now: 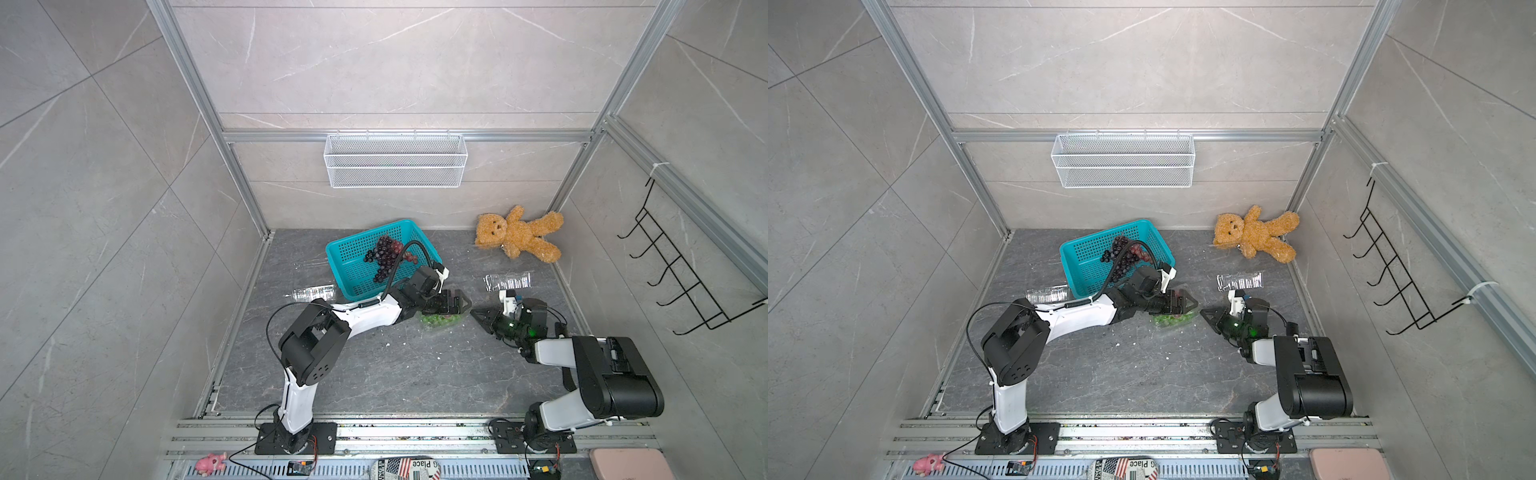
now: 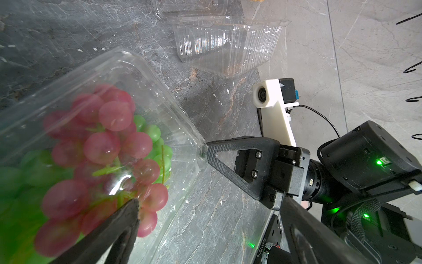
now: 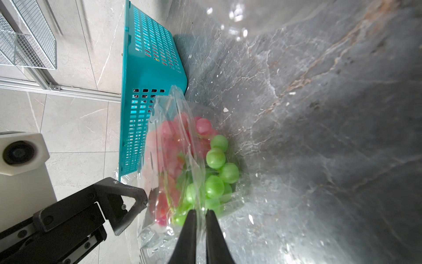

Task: Pack grapes into containers
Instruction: Close the packing box at the center of the board.

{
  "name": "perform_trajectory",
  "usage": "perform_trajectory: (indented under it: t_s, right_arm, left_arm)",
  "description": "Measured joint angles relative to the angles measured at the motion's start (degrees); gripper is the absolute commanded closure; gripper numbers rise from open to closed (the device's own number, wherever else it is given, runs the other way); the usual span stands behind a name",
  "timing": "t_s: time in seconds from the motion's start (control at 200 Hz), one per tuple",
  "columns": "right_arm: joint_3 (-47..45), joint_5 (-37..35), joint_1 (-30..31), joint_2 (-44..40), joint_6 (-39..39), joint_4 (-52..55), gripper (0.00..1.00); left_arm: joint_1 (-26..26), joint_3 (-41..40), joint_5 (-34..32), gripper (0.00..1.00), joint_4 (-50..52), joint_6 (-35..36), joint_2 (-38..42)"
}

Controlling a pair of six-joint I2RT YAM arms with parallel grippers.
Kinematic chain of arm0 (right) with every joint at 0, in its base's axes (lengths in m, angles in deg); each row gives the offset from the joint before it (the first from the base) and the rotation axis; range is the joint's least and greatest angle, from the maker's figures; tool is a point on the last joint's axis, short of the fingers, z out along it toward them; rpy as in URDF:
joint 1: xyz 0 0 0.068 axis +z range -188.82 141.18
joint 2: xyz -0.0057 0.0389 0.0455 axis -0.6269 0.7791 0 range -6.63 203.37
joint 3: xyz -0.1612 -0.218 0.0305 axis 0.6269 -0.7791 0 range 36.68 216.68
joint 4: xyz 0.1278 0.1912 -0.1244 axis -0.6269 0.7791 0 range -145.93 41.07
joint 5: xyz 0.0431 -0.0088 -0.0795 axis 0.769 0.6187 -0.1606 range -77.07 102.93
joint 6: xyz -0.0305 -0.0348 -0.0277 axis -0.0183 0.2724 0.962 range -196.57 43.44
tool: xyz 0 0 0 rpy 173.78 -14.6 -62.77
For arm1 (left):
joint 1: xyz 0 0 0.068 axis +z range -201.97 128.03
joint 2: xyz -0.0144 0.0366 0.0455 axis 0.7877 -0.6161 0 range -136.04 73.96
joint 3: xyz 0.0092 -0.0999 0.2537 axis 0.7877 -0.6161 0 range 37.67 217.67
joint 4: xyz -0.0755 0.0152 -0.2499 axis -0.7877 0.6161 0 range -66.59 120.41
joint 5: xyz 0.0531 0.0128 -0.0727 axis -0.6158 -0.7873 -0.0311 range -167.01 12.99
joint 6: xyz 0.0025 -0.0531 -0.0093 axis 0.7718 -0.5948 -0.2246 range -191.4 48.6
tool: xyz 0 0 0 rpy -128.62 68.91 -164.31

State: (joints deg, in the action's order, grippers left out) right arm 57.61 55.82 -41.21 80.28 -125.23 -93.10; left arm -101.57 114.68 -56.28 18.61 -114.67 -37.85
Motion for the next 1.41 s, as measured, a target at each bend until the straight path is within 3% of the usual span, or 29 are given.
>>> perform_trajectory:
  t_s: [0.255,0.858,1.407]
  right_arm:
    - [0.0,0.0,0.0,0.0,-1.9,0.4,0.72]
    - [0.4,0.0,0.0,0.1,-7.1,-2.2,0.76]
    - [-0.1,1.6,-0.1,7.1,-7.3,-11.6,0.81]
  left_arm:
    - [0.2,0.0,-0.7,0.01,0.0,0.0,0.0]
    - [0.9,-0.4,-1.1,0.0,-0.1,0.2,0.1]
    - [1.1,-0.4,-1.2,0.01,0.1,0.4,0.1]
